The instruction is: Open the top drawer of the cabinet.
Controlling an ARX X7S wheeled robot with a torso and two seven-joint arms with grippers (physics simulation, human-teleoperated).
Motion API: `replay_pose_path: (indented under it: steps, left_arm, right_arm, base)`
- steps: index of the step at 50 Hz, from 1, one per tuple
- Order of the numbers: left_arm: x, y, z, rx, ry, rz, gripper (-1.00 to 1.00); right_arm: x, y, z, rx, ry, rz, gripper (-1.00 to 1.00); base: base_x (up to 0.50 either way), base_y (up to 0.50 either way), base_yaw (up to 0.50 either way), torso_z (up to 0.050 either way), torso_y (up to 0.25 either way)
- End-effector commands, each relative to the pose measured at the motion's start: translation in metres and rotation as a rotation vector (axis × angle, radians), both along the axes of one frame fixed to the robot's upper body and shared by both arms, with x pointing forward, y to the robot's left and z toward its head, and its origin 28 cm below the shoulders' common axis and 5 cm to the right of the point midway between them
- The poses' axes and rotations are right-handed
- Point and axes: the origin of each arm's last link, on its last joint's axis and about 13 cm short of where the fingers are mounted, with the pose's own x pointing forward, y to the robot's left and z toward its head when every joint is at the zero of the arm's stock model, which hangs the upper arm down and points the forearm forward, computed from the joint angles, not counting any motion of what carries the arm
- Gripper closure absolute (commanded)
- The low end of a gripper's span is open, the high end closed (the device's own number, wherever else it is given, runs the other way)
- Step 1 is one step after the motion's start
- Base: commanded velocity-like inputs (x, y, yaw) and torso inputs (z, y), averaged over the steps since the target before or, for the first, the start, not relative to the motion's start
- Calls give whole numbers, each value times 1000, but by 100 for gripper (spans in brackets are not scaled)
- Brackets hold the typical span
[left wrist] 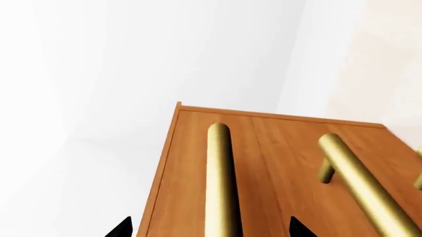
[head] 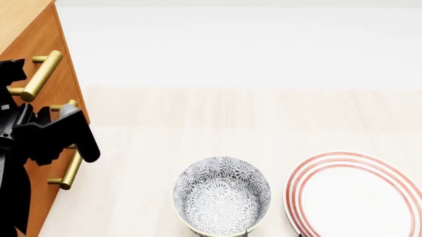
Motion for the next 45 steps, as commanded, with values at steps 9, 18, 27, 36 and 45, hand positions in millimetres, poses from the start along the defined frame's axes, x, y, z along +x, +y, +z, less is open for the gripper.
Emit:
replay_pose_path:
  steps: [9,18,27,36,45]
  left_arm:
    - [7,-2,-2,-24,6,7,-100]
    - [9,-1,-7,-19,13,6,-100]
    - [9,-1,-5,3,-9,1,100]
    - [8,-1,-5,15,-8,2,100]
    - [11,-9,-3,23,-13,-19,100]
  right_arm:
    - [1,1,1,2,-12,4,-100]
    - [1,1,0,3,-9,7,-100]
    - [0,1,0,2,-8,7,-100]
    - [1,1,1,4,-4,6,-100]
    - [2,0,1,6,-4,1,-100]
  base:
    - [0,0,0,0,0]
    - [0,0,0,0,0]
    - [0,0,0,0,0]
    - [0,0,0,0,0]
    - [2,0,0,0,0]
